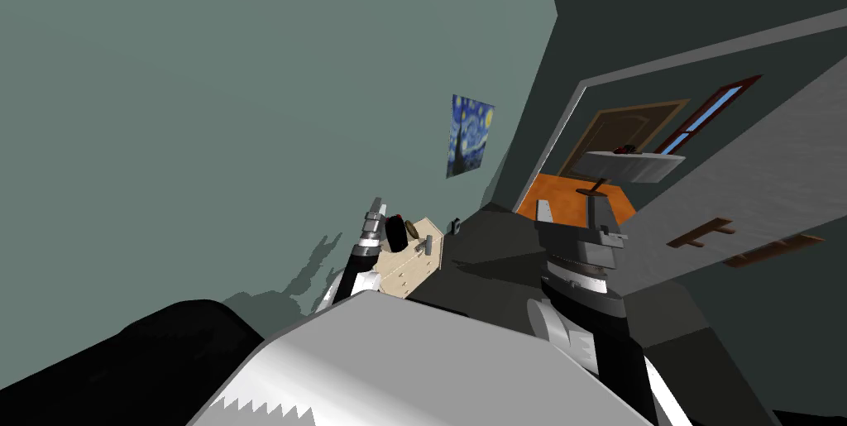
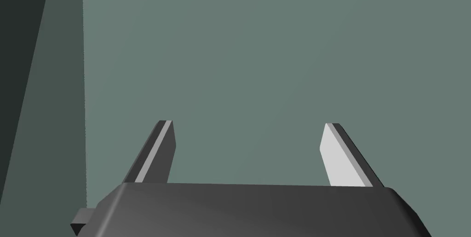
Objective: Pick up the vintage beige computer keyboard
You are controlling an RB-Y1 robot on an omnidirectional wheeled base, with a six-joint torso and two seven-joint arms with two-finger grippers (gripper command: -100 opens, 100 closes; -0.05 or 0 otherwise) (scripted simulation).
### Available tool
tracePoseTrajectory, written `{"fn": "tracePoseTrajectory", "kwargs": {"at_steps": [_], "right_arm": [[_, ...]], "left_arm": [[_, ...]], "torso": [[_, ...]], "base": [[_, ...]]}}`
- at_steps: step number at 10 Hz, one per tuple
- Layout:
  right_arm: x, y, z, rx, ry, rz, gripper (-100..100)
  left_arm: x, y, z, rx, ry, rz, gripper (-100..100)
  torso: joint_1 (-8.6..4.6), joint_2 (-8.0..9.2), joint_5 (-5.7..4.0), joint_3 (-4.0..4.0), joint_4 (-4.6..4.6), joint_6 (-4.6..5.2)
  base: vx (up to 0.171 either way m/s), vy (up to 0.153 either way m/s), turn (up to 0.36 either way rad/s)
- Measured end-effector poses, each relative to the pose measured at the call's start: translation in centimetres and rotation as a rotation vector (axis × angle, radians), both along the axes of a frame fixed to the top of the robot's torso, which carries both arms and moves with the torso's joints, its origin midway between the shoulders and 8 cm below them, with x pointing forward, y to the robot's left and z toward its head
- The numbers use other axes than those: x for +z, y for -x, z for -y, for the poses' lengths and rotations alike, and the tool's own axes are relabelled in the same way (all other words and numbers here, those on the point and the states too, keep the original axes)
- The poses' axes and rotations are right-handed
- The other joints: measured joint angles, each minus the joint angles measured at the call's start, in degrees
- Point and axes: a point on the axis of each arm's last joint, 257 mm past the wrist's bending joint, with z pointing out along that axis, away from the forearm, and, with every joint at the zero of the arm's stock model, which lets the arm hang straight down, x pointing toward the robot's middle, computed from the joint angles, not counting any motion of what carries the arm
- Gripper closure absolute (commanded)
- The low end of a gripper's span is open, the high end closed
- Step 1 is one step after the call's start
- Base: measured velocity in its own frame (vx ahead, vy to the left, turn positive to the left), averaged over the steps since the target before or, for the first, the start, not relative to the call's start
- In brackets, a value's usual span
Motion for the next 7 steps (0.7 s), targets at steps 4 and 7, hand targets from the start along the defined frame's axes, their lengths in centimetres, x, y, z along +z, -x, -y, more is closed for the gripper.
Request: {"fn": "tracePoseTrajectory", "kwargs": {"at_steps": [4, 7], "right_arm": [[0.0, 0.0, 0.0, 0.0, 0.0, 0.0, 0], [0.0, 0.0, 0.0, 0.0, 0.0, 0.0, 0]], "left_arm": [[-4.3, -2.6, 0.0, -0.055, -0.009, -0.139, -100], [-7.5, -4.6, -0.3, -0.078, 0.01, -0.239, -100]], "torso": [[-0.24, 0.08, -0.05, 0.05, 0.02, 0.01], [-0.16, 0.05, -0.04, 0.03, 0.01, 0.01]], "base": [[-0.024, -0.062, -0.033], [-0.017, -0.053, -0.03]]}}
